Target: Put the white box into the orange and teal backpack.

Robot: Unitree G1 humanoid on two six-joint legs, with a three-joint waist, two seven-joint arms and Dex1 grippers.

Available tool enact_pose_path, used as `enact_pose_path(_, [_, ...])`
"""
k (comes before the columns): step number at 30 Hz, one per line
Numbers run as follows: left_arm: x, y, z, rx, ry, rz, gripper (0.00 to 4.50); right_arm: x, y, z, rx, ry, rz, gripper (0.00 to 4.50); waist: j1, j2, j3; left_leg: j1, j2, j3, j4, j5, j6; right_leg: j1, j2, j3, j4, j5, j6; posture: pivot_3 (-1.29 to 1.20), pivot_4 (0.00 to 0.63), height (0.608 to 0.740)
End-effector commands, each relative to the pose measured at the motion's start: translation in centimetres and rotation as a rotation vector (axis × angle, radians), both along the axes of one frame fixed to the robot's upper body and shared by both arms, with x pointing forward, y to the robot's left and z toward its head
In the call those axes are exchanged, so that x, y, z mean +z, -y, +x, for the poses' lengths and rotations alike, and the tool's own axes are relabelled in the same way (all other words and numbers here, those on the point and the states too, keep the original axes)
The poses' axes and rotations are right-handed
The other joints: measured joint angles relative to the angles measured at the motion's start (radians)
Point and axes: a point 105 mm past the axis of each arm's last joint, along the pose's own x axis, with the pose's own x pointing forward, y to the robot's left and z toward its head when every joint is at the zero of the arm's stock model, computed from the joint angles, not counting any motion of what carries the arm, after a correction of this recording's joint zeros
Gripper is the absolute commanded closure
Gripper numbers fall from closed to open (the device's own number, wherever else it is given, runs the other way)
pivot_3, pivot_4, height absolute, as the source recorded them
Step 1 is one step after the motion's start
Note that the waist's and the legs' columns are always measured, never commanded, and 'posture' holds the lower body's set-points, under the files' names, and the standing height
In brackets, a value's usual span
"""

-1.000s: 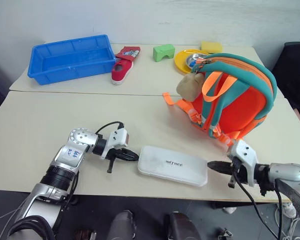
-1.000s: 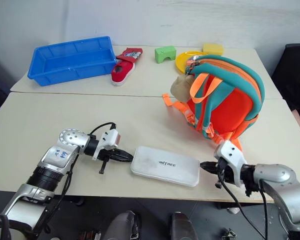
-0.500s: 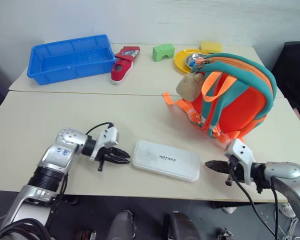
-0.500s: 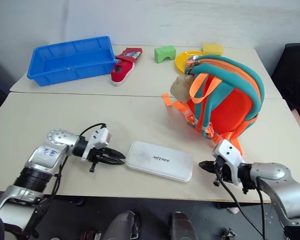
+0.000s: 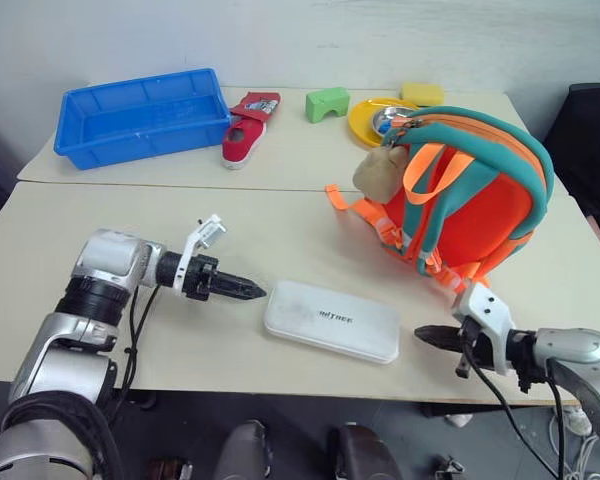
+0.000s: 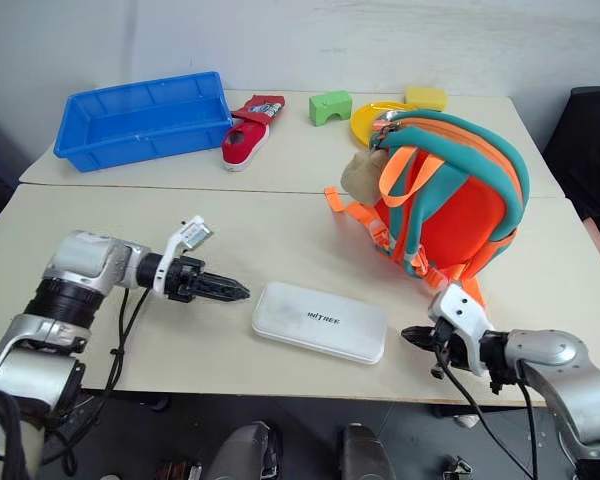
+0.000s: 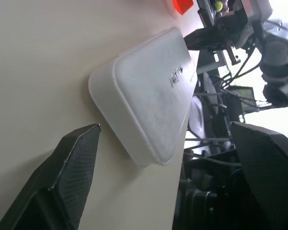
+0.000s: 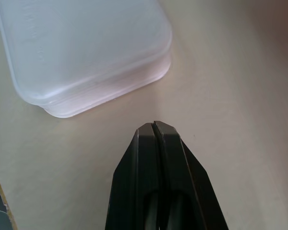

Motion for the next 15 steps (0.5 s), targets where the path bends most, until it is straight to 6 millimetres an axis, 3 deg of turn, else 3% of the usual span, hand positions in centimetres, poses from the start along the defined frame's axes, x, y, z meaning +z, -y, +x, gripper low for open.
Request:
enact_pose_path(1, [-0.7,0.3,-0.1,-0.010,-0.036,0.057,0.03,0.9,-0.9,0.2,0.033,0.057,0.002,4.50,0.000,0.000,0.000,0.000,0.000,0.000,0.000,0.000,0.000,0.000,0.000,0.000,0.000,0.000,0.000,0.00,0.150,0.740])
enact_pose_path(8, [-2.6,4.2,0.1,-0.054,-0.065,0.060,0.03,0.6,-2.3,0.3,0.052,0.069,0.028,4.50,0.016,0.000,0.000,0.000,-0.001,-0.001,0.002,0.001,-0.002,0.002,-0.002,-0.001,0.000,0.000,0.000,0.00,0.150,0.740])
enact_pose_path(15, [-2.2,6.8,-0.1,-0.077,-0.090,-0.018,0.03,0.3,-2.4,0.4,0.048,0.070,0.024,4.50,0.024,0.000,0.000,0.000,-0.004,-0.002,0.005,0.000,0.000,0.004,-0.004,-0.001,0.000,0.000,0.000,0.00,0.150,0.740])
